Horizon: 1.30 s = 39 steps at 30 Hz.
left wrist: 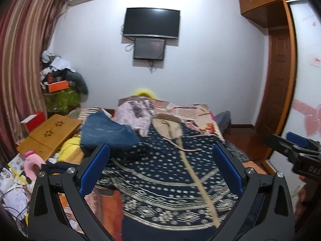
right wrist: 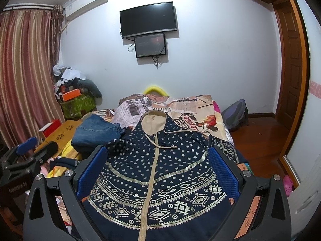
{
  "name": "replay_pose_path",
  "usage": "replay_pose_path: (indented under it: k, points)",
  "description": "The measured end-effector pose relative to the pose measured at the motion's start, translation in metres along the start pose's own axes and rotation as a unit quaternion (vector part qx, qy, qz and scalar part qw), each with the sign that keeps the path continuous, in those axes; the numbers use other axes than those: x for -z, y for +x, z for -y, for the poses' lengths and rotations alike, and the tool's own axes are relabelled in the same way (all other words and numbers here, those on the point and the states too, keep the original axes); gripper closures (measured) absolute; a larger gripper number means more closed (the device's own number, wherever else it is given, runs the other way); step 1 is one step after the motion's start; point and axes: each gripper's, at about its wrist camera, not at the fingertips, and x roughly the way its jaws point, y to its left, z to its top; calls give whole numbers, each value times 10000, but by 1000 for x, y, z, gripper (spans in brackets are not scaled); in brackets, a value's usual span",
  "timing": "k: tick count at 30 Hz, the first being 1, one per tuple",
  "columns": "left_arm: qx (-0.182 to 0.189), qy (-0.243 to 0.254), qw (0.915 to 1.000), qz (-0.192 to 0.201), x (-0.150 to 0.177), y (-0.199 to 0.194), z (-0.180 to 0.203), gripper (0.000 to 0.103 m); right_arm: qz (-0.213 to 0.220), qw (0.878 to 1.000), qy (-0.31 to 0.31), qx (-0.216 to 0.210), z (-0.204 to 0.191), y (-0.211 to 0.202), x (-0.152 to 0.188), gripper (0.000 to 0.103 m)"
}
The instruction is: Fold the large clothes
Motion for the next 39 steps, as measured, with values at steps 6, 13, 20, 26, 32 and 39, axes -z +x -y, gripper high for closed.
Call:
replay_pose_path:
  k: [6, 13, 20, 26, 32, 39]
  points:
    - [-630, -312, 9975, -78, -4, 24, -58, 0, -153, 9998, -45, 132, 1, 17, 1, 3]
    - [-1784, -845, 9796, -388, 9, 63, -147, 0, -433, 9987, -31, 275, 6, 45, 5, 3]
    - [-1645, -1788, 9607, -1344, 46, 119, -247, 1, -696, 9967, -32, 411, 7, 76, 6, 3]
    - [-1245, -3021, 9198, -2173, 101, 159, -314, 20, -935, 9946, 15, 446, 9, 106, 6, 3]
    - [-730, -4022, 8764, -2546, 145, 189, -355, 45, -1238, 9914, 10, 435, 6, 135, 12, 3]
    - [-1098, -4064, 8711, -2530, 154, 215, -380, 52, -1563, 9868, -35, 428, 2, 156, 24, 3]
